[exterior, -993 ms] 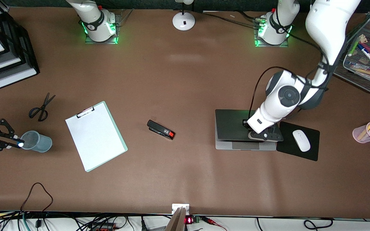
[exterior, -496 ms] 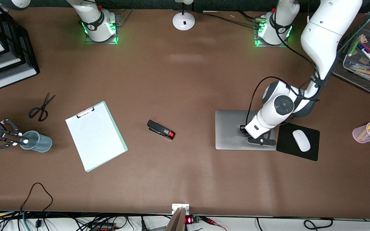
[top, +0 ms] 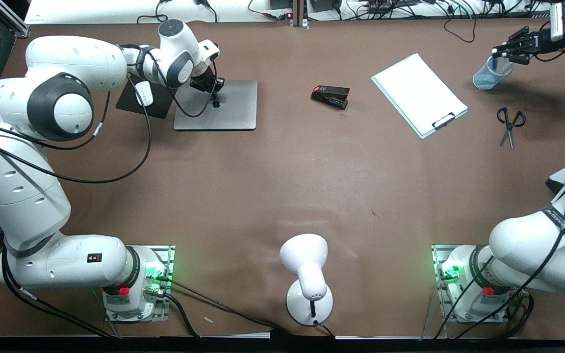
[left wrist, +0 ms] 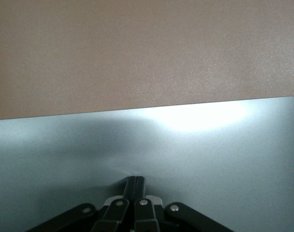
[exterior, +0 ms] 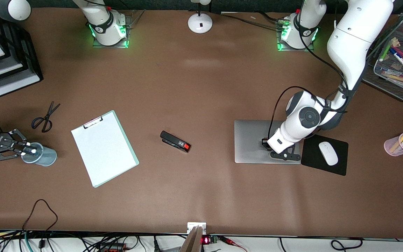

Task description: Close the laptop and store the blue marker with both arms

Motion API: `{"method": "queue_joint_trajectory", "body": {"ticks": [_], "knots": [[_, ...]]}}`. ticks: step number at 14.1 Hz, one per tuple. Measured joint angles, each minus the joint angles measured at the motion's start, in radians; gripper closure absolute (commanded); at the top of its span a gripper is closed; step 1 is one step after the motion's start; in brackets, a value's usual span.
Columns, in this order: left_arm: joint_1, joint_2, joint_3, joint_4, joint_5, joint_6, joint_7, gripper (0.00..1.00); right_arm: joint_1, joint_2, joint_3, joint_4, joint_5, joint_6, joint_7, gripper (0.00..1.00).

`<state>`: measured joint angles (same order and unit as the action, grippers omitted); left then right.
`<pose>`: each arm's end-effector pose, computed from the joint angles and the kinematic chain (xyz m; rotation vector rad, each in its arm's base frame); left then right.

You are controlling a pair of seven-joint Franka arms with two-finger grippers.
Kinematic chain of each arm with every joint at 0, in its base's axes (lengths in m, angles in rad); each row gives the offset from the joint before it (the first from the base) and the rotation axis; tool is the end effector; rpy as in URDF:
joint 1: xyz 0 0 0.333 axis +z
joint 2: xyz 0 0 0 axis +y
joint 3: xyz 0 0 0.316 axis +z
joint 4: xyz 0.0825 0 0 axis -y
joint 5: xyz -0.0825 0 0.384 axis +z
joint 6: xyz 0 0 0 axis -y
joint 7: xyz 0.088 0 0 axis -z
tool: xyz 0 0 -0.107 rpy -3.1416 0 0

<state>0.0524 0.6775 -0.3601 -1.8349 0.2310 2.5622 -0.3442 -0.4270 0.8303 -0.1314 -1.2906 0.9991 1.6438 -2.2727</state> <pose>0.6270 -0.1861 0.1882 3.0251 -0.1010 0.1101 0.6580 -0.2846 0.2539 -1.8292 -1.5478 -1.0068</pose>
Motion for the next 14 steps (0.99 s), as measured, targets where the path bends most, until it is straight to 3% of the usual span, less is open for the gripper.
{"method": "queue_joint_trajectory", "body": {"ticks": [4,10,12,14], "knots": [[0.002,-0.013,0.003,0.030,0.003,-0.033,0.002,0.99,-0.005,-0.007,0.000,0.011,-0.016,-0.010,0.135,0.00],[0.008,-0.189,-0.002,0.206,0.003,-0.539,0.085,0.95,0.081,-0.154,0.015,0.039,-0.251,-0.020,0.701,0.00],[0.025,-0.251,-0.004,0.238,-0.003,-0.659,0.130,0.81,0.141,-0.227,0.015,0.041,-0.364,-0.020,0.908,0.00],[0.034,-0.304,-0.004,0.273,-0.032,-0.782,0.152,0.58,0.198,-0.290,0.016,0.041,-0.472,-0.021,1.112,0.00]]}}
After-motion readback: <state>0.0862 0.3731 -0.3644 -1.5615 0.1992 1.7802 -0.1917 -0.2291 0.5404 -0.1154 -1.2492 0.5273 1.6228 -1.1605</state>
